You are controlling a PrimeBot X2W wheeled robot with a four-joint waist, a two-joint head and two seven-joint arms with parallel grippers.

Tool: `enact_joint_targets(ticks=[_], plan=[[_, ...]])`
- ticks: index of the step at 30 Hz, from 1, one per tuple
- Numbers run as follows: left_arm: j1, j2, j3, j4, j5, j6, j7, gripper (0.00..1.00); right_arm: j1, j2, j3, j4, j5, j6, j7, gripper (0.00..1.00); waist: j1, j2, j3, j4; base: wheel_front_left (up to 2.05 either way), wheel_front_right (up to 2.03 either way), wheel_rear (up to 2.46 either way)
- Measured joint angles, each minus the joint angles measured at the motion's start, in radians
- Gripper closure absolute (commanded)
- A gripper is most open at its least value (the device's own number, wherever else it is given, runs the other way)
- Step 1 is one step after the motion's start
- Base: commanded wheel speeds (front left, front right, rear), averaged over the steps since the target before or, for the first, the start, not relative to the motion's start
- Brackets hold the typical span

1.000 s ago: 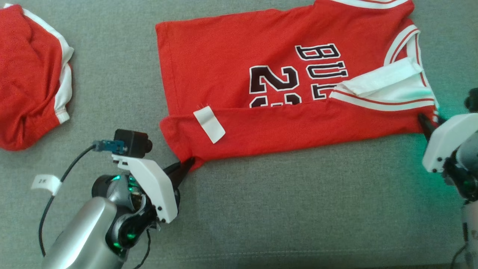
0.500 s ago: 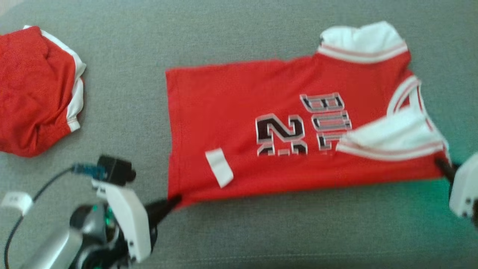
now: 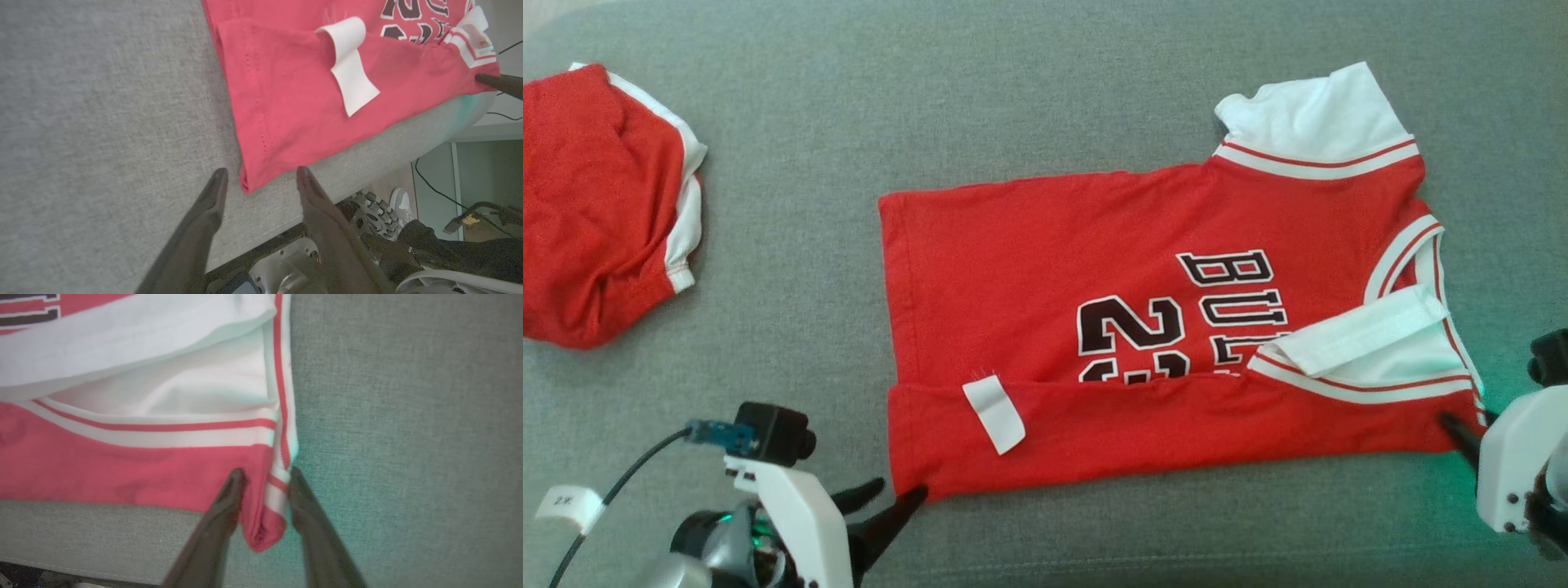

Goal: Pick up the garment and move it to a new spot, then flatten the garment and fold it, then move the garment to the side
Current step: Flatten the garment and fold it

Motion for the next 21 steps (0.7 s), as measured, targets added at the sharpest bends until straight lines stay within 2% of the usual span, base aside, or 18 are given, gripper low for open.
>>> enact_joint_targets(ticks=[4, 9, 14, 19, 21], plan=[[0.0, 0.002, 0.002, 0.008, 0.025, 0.004, -0.035, 0.0, 0.002, -0.031, 0.013, -0.001, 0.002, 0.0, -0.012, 0.0, 0.0, 0.0, -0.012, -0.001, 0.0, 0.0, 0.0], [-0.003, 0.026, 0.041, -0.053, 0.06, 0.033, -0.061, 0.0, -0.037, -0.085, -0.009, -0.064, 0.042, 0.0, -0.008, 0.0, 0.0, 0.0, 0.001, -0.008, 0.0, 0.0, 0.0], [-0.125, 0.031, 0.078, -0.071, 0.074, 0.053, -0.059, 0.0, -0.299, -0.082, -0.058, -0.081, 0.053, 0.0, 0.008, 0.0, 0.0, 0.0, 0.053, 0.0, 0.0, 0.0, 0.0], [-0.411, -0.051, 0.074, 0.052, 0.108, 0.053, -0.058, 0.0, -0.594, -0.043, -0.036, 0.03, -0.018, 0.0, 0.046, 0.0, 0.0001, 0.0, 0.13, 0.026, 0.0, 0.0, 0.0], [-0.506, -0.097, 0.047, 0.124, 0.12, 0.034, -0.049, 0.0, -0.68, -0.018, -0.029, 0.105, -0.066, 0.0, 0.046, 0.0, 0.0003, 0.0, 0.158, 0.041, 0.0, 0.0, 0.0]])
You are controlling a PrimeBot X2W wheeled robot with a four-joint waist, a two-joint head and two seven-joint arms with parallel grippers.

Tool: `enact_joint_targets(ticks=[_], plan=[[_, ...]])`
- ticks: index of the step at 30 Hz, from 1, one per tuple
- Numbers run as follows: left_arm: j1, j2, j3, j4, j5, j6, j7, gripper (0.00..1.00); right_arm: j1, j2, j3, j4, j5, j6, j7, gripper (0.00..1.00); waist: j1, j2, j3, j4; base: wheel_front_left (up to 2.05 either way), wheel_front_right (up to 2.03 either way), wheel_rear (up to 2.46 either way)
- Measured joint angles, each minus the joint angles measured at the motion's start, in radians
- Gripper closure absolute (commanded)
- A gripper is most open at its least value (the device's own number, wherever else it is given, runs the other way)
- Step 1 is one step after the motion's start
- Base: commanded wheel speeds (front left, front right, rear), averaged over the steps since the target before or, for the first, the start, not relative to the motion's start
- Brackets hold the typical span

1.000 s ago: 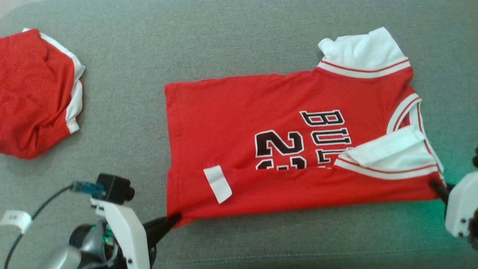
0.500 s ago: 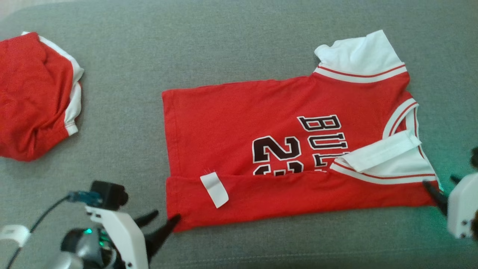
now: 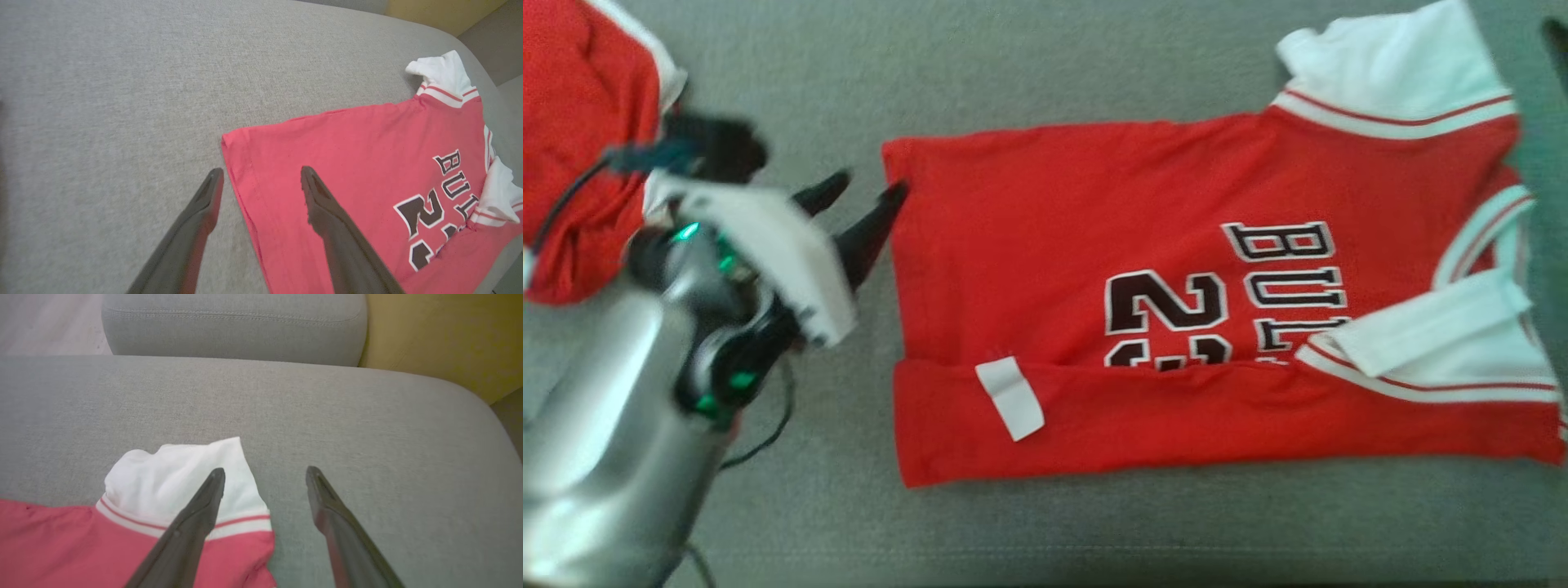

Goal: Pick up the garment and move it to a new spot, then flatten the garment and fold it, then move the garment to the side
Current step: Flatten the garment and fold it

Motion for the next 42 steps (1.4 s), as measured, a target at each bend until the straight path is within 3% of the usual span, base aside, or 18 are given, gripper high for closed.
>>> enact_joint_targets(ticks=[4, 12, 32, 33, 34, 35, 36, 42], plan=[[-0.096, -0.063, -0.056, 0.137, 0.017, -0.041, 0.007, 0.0, -0.097, 0.042, 0.005, 0.145, -0.074, 0.0, -0.003, 0.0, -0.0001, 0.0, 0.036, 0.038, 0.0, 0.0, 0.0], [-0.199, -0.115, -0.108, 0.316, 0.04, -0.108, -0.002, 0.0, -0.179, 0.089, 0.01, 0.338, -0.176, 0.0, -0.052, 0.0, -0.0002, 0.0, 0.061, 0.069, 0.0, 0.0, 0.0], [-0.308, -0.154, -0.146, 0.456, 0.045, -0.179, -0.017, 0.0, -0.278, 0.134, 0.06, 0.461, -0.132, 0.0, -0.095, 0.0, -0.0002, 0.0, 0.073, 0.053, 0.0, 0.0, 0.0], [-0.31, -0.156, -0.149, 0.458, 0.045, -0.183, -0.013, 0.13, -0.278, 0.134, 0.063, 0.466, -0.127, 0.0, -0.095, 0.0, -0.0002, 0.0, 0.071, 0.053, 0.0, 0.0, 0.0], [-0.312, -0.16, -0.151, 0.462, 0.045, -0.183, -0.01, 0.81, -0.278, 0.134, 0.066, 0.469, -0.123, 0.0, -0.095, 0.0, -0.0002, 0.0, 0.07, 0.053, 0.0, 0.0, 0.0], [-0.314, -0.163, -0.157, 0.467, 0.043, -0.185, -0.009, 1.0, -0.278, 0.135, 0.068, 0.473, -0.122, 0.0, -0.095, 0.33, -0.0002, 0.0, 0.068, 0.052, 0.0, 0.0, 0.0], [-0.318, -0.163, -0.165, 0.473, 0.043, -0.192, -0.009, 1.0, -0.278, 0.137, 0.073, 0.477, -0.121, 0.0, -0.095, 0.98, -0.0002, 0.0, 0.065, 0.052, 0.0, 0.0, 0.0], [-0.319, -0.17, -0.179, 0.489, 0.017, -0.201, -0.011, 1.0, -0.277, 0.146, 0.053, 0.5, -0.119, 0.0, -0.144, 1.0, -0.0002, 0.0, 0.048, 0.047, 0.0, 0.0, 0.0]])
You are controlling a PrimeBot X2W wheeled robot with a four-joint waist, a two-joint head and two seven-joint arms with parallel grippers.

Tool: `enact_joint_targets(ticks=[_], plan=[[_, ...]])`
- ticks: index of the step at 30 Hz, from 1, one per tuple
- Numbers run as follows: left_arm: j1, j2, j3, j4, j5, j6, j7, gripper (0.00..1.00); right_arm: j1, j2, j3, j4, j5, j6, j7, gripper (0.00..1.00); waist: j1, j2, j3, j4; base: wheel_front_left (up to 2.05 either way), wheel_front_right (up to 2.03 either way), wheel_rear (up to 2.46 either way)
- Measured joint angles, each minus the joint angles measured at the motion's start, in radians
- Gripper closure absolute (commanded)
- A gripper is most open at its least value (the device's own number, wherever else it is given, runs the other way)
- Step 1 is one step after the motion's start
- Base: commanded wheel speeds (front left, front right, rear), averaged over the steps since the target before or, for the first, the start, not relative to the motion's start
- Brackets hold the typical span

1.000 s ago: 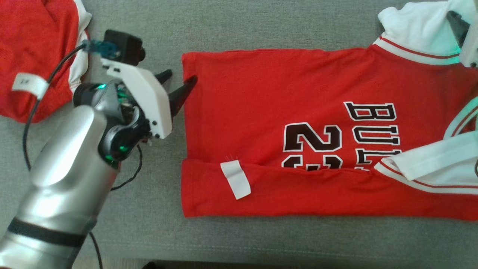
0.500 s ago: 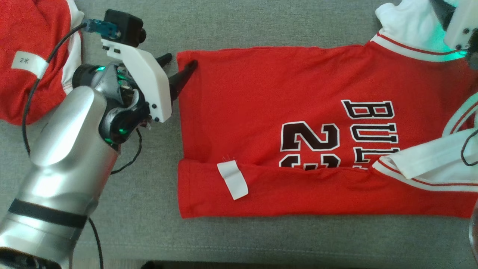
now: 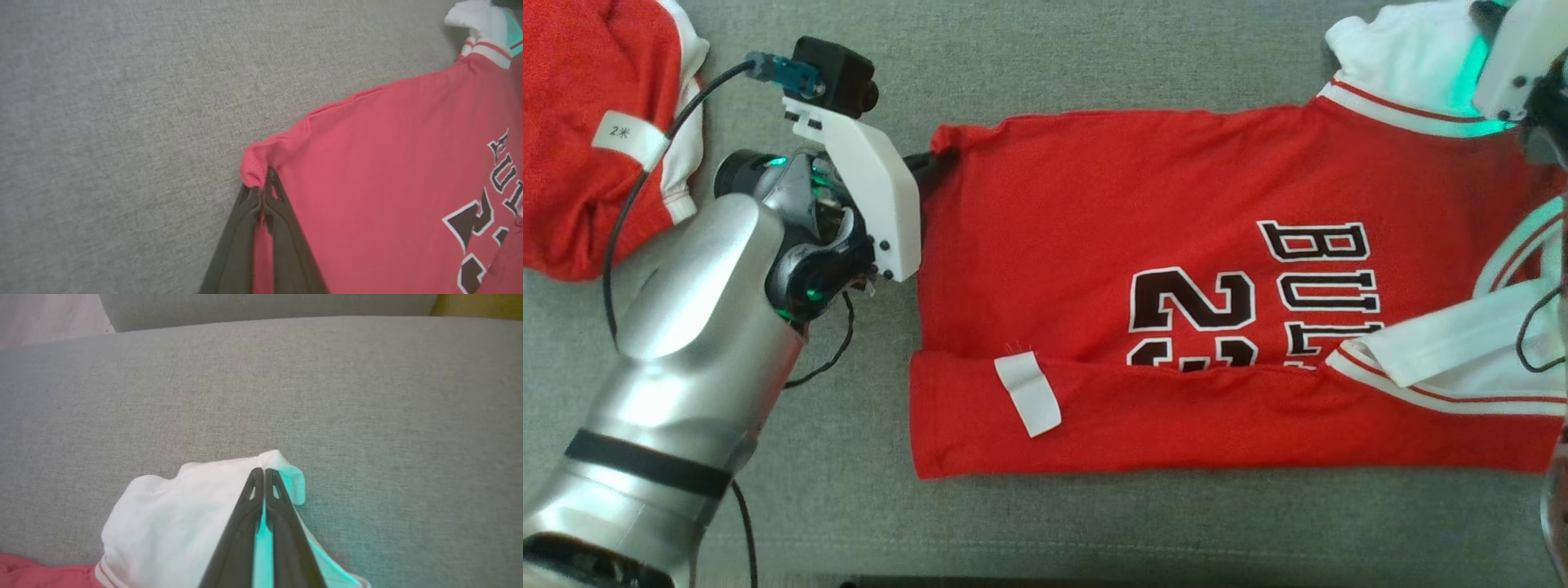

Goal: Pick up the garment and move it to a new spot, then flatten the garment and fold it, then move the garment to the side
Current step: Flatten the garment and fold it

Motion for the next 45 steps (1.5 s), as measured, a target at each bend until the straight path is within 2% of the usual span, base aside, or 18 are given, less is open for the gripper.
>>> enact_joint_targets(ticks=[7, 12, 18, 22, 32, 38, 45], plan=[[0.004, 0.013, 0.034, -0.032, -0.022, -0.006, -0.063, 1.0, 0.0, -0.002, 0.005, -0.031, 0.061, 0.0, -0.068, 1.0, 0.0, 0.0, -0.005, -0.02, 0.0, 0.0, 0.0], [0.058, 0.046, 0.068, -0.122, -0.053, 0.005, -0.08, 1.0, 0.029, -0.047, 0.049, -0.131, 0.152, 0.0, -0.11, 1.0, 0.0, 0.0, -0.019, -0.034, 0.0, 0.0, 0.0], [0.154, 0.089, 0.078, -0.241, -0.076, 0.036, -0.079, 1.0, 0.183, -0.128, 0.088, -0.286, 0.247, 0.0, -0.128, 1.0, 0.0, 0.0, -0.034, -0.052, 0.0, 0.0, 0.0], [0.219, 0.114, 0.129, -0.344, -0.101, 0.077, -0.106, 1.0, 0.327, -0.163, 0.138, -0.406, 0.289, 0.0, -0.146, 1.0, 0.0, 0.0, -0.045, -0.071, 0.0, 0.0, 0.0], [0.379, 0.162, 0.166, -0.549, -0.113, 0.147, -0.141, 1.0, 0.466, -0.236, 0.199, -0.524, 0.302, 0.0, -0.188, 1.0, 0.0, 0.0, -0.056, -0.089, 0.0, 0.0, 0.0], [0.471, 0.182, 0.189, -0.584, -0.126, 0.17, -0.166, 1.0, 0.569, -0.282, 0.189, -0.593, 0.289, 0.0, -0.191, 1.0, 0.0, 0.0, -0.073, -0.088, 0.0, 0.0, 0.0], [0.579, 0.198, 0.198, -0.61, -0.148, 0.178, -0.195, 1.0, 0.698, -0.282, 0.186, -0.63, 0.254, 0.0, -0.161, 1.0, 0.0, 0.0, -0.094, -0.106, 0.0, 0.0, 0.0]])
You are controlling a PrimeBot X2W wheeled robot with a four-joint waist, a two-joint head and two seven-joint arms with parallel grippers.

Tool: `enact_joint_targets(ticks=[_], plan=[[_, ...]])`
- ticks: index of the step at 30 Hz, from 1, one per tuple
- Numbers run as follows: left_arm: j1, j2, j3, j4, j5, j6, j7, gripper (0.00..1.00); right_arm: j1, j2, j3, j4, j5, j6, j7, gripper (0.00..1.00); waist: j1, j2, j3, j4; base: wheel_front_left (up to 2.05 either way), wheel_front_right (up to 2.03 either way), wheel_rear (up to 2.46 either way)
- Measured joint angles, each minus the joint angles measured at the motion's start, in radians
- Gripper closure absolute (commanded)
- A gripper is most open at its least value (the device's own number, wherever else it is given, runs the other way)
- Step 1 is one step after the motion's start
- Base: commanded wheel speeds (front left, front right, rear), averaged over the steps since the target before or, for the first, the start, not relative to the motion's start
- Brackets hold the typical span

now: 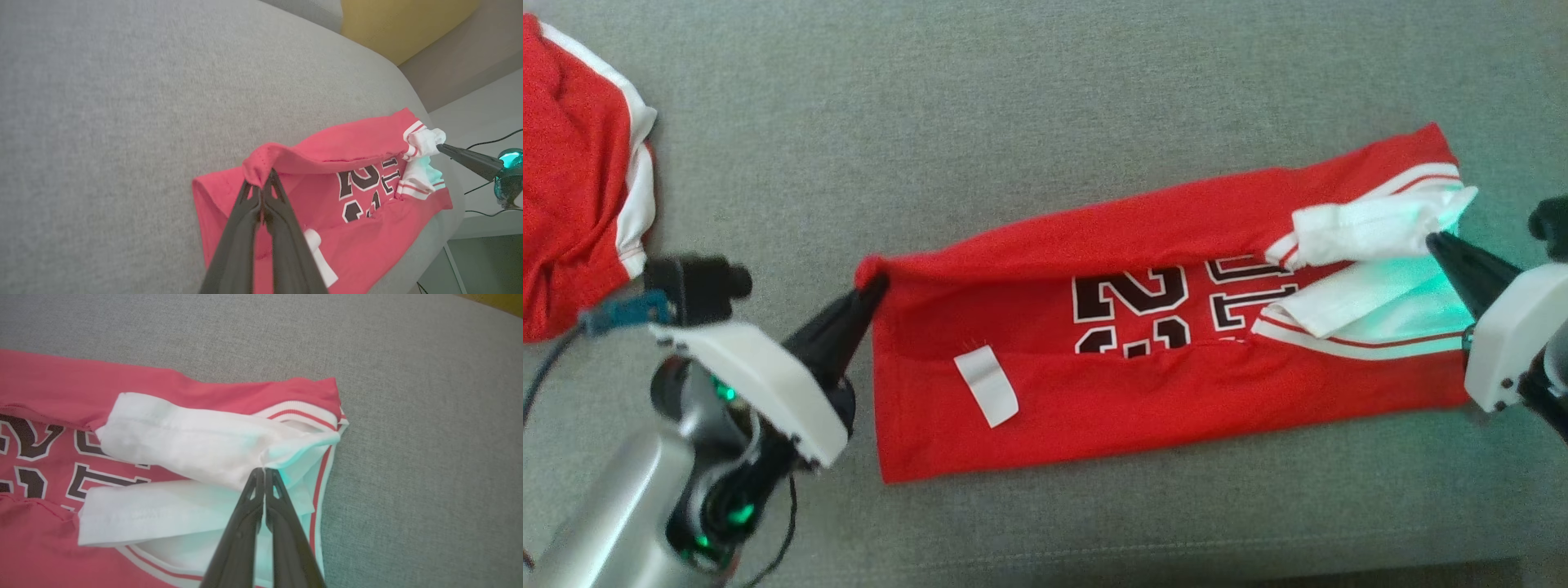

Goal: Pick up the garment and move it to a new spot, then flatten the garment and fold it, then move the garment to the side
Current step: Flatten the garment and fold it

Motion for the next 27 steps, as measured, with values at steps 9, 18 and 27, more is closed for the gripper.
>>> enact_joint_targets(ticks=[9, 18, 27], plan=[[0.077, 0.004, -0.002, -0.016, -0.011, 0.0, -0.025, 1.0, 0.005, 0.006, -0.038, 0.0, -0.008, 0.0, 0.001, 1.0, 0.0, 0.0, -0.017, 0.003, 0.0, 0.0, 0.0], [0.077, 0.015, -0.028, -0.01, 0.009, 0.0, -0.022, 0.71, 0.077, 0.03, -0.051, -0.018, 0.004, 0.0, 0.071, 1.0, 0.0, 0.0, -0.03, 0.005, 0.0, 0.0, 0.0], [0.153, 0.052, -0.061, 0.035, 0.213, 0.107, -0.13, 0.0, 0.072, 0.029, -0.052, 0.013, -0.045, 0.0, 0.116, 0.0, 0.0, 0.0, -0.048, -0.018, 0.0, 0.0, 0.0]])
